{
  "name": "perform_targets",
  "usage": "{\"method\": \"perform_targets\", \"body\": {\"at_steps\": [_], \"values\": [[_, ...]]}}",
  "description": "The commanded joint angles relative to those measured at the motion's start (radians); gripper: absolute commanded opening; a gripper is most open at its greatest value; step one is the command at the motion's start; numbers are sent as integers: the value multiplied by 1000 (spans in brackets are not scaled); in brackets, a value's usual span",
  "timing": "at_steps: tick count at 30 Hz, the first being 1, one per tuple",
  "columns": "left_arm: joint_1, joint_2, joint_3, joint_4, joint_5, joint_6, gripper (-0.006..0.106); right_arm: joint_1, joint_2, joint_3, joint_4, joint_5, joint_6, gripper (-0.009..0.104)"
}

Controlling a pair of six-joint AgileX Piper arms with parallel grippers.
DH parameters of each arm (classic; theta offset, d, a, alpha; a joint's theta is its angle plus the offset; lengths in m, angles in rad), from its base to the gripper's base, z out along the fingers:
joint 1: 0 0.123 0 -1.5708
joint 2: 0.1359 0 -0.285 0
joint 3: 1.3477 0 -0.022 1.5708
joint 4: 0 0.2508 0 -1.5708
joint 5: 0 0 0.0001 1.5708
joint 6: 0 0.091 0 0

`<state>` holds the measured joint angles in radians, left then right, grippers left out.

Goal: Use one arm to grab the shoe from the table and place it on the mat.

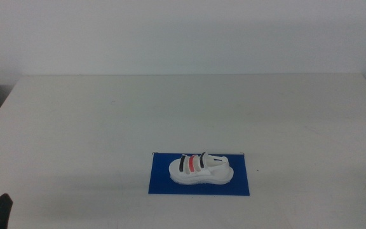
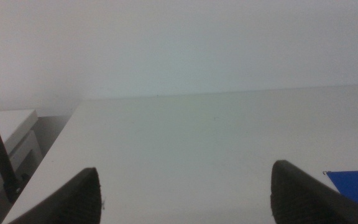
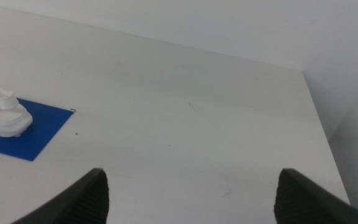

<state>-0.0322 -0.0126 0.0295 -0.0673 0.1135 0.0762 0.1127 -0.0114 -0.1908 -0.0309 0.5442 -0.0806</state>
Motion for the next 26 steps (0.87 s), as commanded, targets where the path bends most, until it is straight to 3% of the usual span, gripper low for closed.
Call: {"method": "perform_targets", "body": {"at_steps": [1,6,13,26], "values": [[-4,-12,7,-10,-81,-5,94,-8,-25,-23,-15,-82,-1,73],[-4,-12,7,-10,-81,-5,94,-8,-25,-8,-3,-99,-1,73],[-4,-12,7,-10,-81,-5,94,-8,-25,139,12,-358,-1,73],[-4,-12,7,-10,-81,-5,94,-8,-25,225,15,-335,-1,73]]}}
